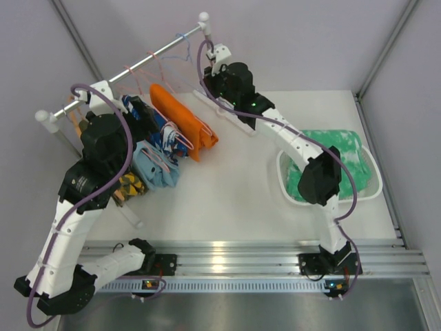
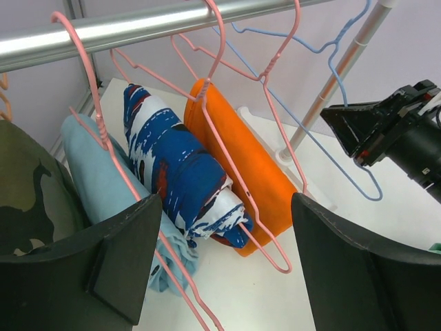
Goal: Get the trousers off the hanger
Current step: Place the hanger at the clothesline.
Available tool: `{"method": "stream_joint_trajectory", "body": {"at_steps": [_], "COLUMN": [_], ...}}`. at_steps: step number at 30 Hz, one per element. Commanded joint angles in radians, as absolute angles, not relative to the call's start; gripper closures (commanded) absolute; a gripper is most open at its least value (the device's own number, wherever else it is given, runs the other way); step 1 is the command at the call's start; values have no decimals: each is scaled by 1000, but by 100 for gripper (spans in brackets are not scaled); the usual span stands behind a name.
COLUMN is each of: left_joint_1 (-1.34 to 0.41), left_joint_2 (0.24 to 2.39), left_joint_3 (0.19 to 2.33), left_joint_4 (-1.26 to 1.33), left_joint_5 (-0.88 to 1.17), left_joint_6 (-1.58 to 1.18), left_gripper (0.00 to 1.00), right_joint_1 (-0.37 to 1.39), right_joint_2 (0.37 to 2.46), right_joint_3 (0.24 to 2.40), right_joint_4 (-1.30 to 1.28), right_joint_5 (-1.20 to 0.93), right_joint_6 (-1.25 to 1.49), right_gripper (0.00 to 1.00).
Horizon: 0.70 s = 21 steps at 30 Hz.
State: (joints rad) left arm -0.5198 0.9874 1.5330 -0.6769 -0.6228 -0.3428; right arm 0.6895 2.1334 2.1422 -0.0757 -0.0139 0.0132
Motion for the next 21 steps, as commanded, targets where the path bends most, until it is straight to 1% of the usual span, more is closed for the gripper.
{"method": "stream_joint_trajectory", "body": {"at_steps": [1,8,12,14,15,17,18,20,21], "left_joint_1": [-518,-518,-518,-518,-518,-518,-518,-518,-517], "left_joint_2": [988,1000,1006,1011,1011,1017,1019,1025,1025], "left_joint_3": [1528,1528,1529,1532,1534,1539,1540,1542,1542], "left_joint_4": [-646,-632,-630,-629,-629,-627,-629,-629,-629], "left_joint_5": [-634,-638,-640,-643,-641,-631,-627,-611,-607], "left_joint_6": [-324,-313,-302,-299,-298,-296,-296,-295,-296], "left_gripper": [19,19,18,18,17,17,16,16,16], "right_joint_1": [649,611,598,594,594,594,594,594,592], "right_joint_2": [2131,2160,2184,2187,2183,2168,2160,2125,2108], "right_joint_3": [2212,2262,2301,2310,2312,2312,2310,2303,2295], "right_joint_4": [-44,-43,-44,-44,-48,-69,-81,-116,-124], "right_joint_5": [-40,-31,-32,-38,-40,-54,-54,-51,-51], "right_joint_6": [83,100,101,101,101,89,90,74,72], "right_gripper": [82,84,82,77,67,58,49,42,35]}}
